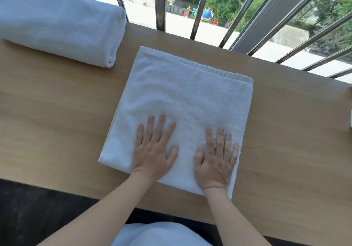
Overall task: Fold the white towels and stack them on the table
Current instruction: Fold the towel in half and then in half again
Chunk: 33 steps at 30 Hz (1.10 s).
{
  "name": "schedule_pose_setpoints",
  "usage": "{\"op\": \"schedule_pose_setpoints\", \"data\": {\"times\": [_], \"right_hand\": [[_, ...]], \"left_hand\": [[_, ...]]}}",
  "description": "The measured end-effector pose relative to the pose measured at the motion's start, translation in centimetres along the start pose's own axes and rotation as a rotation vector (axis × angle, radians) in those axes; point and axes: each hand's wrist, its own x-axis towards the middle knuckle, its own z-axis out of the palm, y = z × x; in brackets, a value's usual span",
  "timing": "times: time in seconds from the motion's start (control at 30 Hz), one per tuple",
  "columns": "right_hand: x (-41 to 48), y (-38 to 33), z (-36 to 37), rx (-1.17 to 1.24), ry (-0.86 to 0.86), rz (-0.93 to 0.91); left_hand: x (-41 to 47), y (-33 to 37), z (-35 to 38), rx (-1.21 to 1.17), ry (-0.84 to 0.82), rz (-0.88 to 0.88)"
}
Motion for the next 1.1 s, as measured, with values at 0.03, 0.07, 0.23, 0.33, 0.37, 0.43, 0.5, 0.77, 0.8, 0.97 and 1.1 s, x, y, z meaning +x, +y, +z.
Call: {"op": "schedule_pose_setpoints", "data": {"times": [0.03,0.07,0.23,0.33,0.37,0.43,0.5,0.77,0.8,0.97,1.1], "right_hand": [[0.0,0.0,-0.2,-0.008,-0.002,0.031],[-0.1,-0.2,-0.3,-0.017,0.003,0.063],[-0.3,-1.5,-1.1,0.008,0.079,0.235],[-1.4,-3.5,-2.1,-0.013,0.094,0.242],[-2.0,-4.5,-2.4,-0.012,0.08,0.211],[-3.2,-6.3,-2.9,0.047,0.026,0.143],[-3.6,-7.9,-3.0,0.182,-0.017,0.093],[0.9,-6.3,-3.7,0.4,0.004,-0.121],[2.0,-5.3,-3.6,0.318,0.057,-0.179],[8.5,-1.7,-2.7,0.169,-0.155,-0.318],[15.2,0.4,-2.0,0.046,-0.281,-0.355]], "left_hand": [[0.3,0.0,0.0,-0.025,0.021,0.034],[0.7,0.0,0.0,-0.048,0.042,0.071],[5.0,-1.2,-1.0,-0.174,0.062,0.276],[9.2,-3.2,-2.2,-0.269,0.029,0.372],[10.7,-4.0,-2.8,-0.281,0.033,0.357],[13.0,-4.9,-4.0,-0.267,0.042,0.291],[13.6,-4.5,-4.4,-0.205,0.067,0.216],[0.8,0.9,-0.5,-0.081,-0.058,-0.119],[0.6,0.8,-0.3,-0.046,-0.049,-0.093],[3.4,0.3,0.0,0.025,-0.013,-0.004],[4.3,-0.1,0.0,0.024,0.032,0.045]]}}
